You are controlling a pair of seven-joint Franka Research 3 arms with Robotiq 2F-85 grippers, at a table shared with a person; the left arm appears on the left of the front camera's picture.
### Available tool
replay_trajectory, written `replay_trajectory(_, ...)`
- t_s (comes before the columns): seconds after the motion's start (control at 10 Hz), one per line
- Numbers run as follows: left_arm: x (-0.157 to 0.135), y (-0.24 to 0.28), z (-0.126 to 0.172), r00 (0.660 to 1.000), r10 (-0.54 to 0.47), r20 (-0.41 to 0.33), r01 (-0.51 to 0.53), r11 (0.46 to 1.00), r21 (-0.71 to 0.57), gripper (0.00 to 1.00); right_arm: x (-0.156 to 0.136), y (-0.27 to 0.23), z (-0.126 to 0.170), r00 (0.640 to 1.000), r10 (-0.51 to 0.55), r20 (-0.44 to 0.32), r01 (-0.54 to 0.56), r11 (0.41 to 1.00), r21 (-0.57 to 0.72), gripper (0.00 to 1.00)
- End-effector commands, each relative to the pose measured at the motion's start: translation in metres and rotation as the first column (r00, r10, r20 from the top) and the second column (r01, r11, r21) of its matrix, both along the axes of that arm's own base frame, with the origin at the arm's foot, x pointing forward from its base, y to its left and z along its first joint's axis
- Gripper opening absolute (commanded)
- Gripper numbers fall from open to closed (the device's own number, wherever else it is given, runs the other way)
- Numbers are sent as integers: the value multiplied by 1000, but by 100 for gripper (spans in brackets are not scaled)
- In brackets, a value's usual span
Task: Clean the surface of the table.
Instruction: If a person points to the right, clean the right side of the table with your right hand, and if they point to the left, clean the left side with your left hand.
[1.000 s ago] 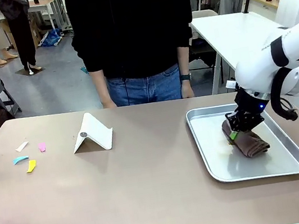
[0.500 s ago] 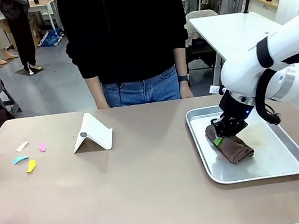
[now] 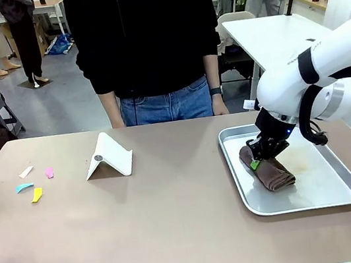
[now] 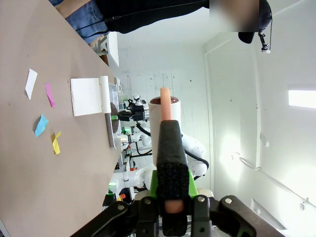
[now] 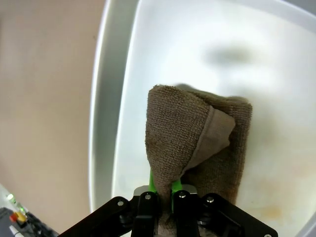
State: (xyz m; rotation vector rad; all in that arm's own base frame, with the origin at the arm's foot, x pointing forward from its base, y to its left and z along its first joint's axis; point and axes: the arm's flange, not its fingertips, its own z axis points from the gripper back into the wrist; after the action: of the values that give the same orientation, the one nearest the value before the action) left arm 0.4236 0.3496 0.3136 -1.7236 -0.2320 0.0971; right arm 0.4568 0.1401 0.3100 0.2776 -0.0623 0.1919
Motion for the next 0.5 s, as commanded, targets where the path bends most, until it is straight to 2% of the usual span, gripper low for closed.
replay_trajectory(0.0, -5, -2, 4, 1000, 2, 18, -2, 1000, -1, 0, 4, -20, -12, 997, -61, 39, 64, 996, -64, 10)
replay_trajectory(0.4, -5, -2, 4, 1000, 2, 18, -2, 1000, -1, 0, 5, -45, -11, 990, -128, 59, 133, 987, -94, 10)
